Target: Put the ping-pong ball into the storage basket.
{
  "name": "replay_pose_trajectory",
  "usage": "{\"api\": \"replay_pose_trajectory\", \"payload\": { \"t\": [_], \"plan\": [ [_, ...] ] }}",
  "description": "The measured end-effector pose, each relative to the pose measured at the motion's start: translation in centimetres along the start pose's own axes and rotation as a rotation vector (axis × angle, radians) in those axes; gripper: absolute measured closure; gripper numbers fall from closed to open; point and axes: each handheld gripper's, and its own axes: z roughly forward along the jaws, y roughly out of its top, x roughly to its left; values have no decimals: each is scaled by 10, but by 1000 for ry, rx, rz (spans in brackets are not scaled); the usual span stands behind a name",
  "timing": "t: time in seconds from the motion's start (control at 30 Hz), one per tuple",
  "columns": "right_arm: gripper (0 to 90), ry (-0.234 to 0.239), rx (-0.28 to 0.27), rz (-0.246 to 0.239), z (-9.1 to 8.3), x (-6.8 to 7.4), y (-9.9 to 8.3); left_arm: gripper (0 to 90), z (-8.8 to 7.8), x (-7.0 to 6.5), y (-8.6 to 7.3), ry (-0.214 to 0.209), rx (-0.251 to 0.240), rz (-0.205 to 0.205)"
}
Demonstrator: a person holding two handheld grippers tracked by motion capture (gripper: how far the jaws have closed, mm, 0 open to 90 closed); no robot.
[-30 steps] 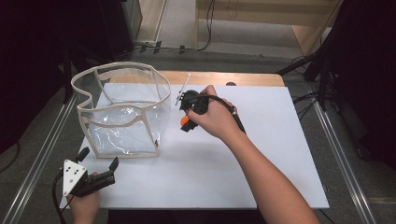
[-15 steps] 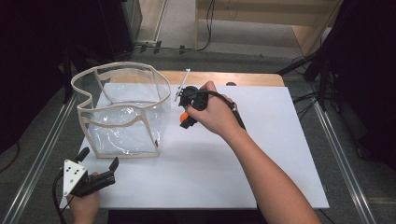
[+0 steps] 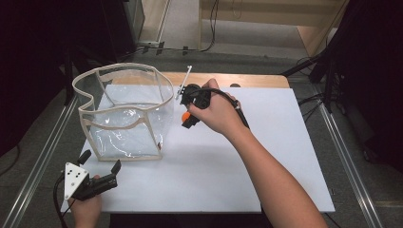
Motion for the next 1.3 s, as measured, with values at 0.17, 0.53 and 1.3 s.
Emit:
{"api": "replay_pose_trajectory", "payload": {
  "t": [0.17,0.53,1.3],
  "plan": [
    [476,0,-3,-6,-1,-2,1,0,0,0,0,0,1,0],
    [475,-5,6,1,-10,-2,4,0,0,0,0,0,0,0],
    [476,-24,10,-13,-28,-4,12,0,0,0,0,0,-1,-1]
  ]
}}
